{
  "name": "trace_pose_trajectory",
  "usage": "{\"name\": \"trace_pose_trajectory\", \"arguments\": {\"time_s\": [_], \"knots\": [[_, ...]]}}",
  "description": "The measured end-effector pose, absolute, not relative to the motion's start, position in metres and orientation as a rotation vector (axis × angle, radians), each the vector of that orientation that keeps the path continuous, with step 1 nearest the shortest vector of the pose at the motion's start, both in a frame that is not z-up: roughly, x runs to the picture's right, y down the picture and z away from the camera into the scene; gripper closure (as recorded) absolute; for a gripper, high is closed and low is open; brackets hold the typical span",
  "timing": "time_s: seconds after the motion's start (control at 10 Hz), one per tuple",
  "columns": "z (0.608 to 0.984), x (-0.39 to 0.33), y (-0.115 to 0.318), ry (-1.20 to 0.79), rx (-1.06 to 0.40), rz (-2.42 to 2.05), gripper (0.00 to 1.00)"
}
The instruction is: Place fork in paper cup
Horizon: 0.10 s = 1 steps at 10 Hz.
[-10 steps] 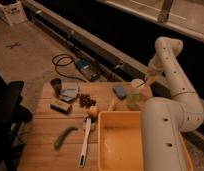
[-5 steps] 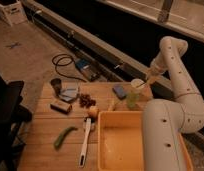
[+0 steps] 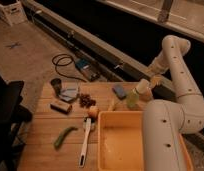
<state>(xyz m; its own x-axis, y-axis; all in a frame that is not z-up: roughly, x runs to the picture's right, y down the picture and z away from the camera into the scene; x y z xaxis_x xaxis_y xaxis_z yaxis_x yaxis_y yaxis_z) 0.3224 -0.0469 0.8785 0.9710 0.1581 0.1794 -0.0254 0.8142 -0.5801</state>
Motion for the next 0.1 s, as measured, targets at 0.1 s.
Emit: {"name": "trace_pose_trajectory", "arguments": {"time_s": [0.1], "knots": [[0.8787,0.3219,-0.0470,-0.225,-0.613,0.098,0.20]]}}
